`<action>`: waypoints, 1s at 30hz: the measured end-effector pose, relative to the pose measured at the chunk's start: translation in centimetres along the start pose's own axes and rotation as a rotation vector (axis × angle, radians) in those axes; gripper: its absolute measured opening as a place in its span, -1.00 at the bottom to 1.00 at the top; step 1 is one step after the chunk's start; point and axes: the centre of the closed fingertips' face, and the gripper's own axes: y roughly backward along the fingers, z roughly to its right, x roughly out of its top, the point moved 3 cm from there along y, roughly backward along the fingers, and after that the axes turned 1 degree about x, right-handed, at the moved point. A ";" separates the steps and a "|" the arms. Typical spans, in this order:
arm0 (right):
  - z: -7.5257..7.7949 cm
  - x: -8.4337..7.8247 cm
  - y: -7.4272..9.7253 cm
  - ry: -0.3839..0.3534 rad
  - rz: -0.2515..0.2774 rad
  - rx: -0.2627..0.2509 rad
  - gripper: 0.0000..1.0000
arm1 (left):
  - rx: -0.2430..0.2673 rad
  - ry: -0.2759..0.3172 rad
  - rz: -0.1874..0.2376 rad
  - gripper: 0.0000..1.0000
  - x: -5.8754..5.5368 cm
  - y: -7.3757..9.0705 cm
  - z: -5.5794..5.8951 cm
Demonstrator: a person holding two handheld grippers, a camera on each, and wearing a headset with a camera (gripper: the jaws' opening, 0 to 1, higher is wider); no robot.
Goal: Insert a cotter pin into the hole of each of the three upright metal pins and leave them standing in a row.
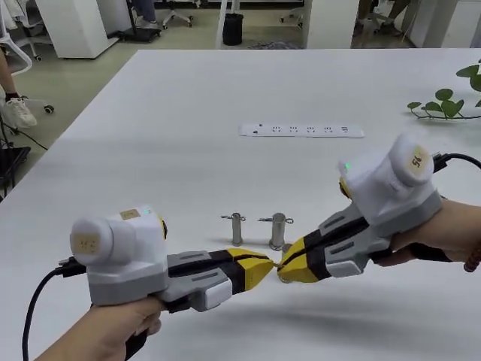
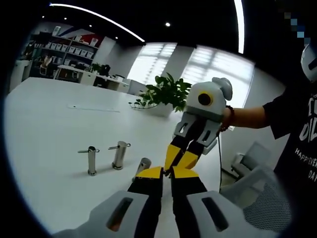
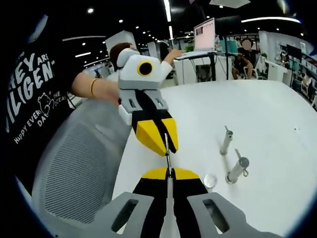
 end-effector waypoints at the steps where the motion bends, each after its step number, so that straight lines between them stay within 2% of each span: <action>1: 0.0 -0.1 0.0 0.015 -0.011 -0.003 -1.00 | 0.000 -0.005 -0.003 -0.94 0.0 -0.1 0.0; 5: 0.4 -0.6 0.3 0.046 -0.047 -0.018 -1.00 | 0.023 -0.059 -0.016 -0.92 -0.1 -0.3 -0.1; 8: 0.7 -1.1 0.5 0.054 -0.068 -0.029 -1.00 | 0.034 -0.076 -0.023 -0.92 -0.2 -0.4 -0.2; 11: 1.1 -1.7 0.9 0.050 -0.083 -0.043 -1.00 | 0.055 -0.084 -0.025 -0.87 -0.2 -0.5 -0.4; 17: 2.0 -2.4 2.1 0.048 -0.101 -0.080 -1.00 | 0.115 -0.159 -0.052 -0.68 -0.7 -0.9 -1.0; 21: 2.2 -2.9 2.6 0.057 -0.129 -0.097 -1.00 | 0.144 -0.183 -0.055 -0.56 -0.8 -1.3 -1.2; 30: 2.8 -4.5 3.5 0.046 -0.179 -0.129 -1.00 | 0.219 -0.188 -0.055 -0.46 -1.6 -2.5 -1.9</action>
